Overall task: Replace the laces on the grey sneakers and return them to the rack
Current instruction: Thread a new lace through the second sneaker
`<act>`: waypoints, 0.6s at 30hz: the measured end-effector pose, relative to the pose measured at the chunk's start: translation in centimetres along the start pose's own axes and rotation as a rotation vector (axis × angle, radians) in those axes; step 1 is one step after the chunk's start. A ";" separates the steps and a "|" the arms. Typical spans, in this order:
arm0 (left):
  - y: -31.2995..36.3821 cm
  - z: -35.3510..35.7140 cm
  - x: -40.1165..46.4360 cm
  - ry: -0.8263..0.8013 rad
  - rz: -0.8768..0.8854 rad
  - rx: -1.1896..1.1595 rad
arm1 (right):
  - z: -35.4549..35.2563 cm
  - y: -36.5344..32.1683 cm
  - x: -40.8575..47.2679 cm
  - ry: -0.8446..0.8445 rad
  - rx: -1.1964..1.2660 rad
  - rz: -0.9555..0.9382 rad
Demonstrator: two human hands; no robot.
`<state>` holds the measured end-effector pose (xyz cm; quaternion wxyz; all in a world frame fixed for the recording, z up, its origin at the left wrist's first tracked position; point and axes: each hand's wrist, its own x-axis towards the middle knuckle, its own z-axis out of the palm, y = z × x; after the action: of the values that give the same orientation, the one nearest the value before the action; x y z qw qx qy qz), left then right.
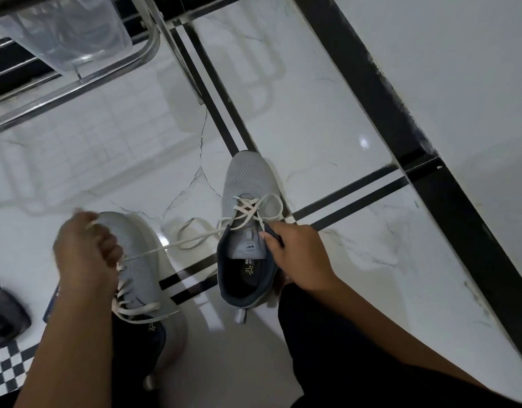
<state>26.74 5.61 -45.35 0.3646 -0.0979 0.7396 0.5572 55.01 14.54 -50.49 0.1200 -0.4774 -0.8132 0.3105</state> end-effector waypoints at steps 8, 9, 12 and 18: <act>-5.7 8.3 -5.0 -0.440 0.321 1.125 | 0.1 0.1 1.1 0.007 -0.037 -0.040; -5.9 8.3 -4.9 -0.401 0.286 1.055 | 0.1 0.1 1.1 0.007 -0.026 -0.038; -5.1 6.5 -4.1 -0.103 0.116 0.546 | 0.0 0.2 1.0 0.009 -0.007 -0.029; -2.7 3.3 -2.7 -0.043 -0.092 -0.265 | 0.3 -0.2 0.7 0.012 -0.030 -0.078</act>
<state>31.60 6.91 -45.95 0.3895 -0.1671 0.6463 0.6346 54.33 14.99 -50.61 0.1298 -0.4491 -0.8349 0.2905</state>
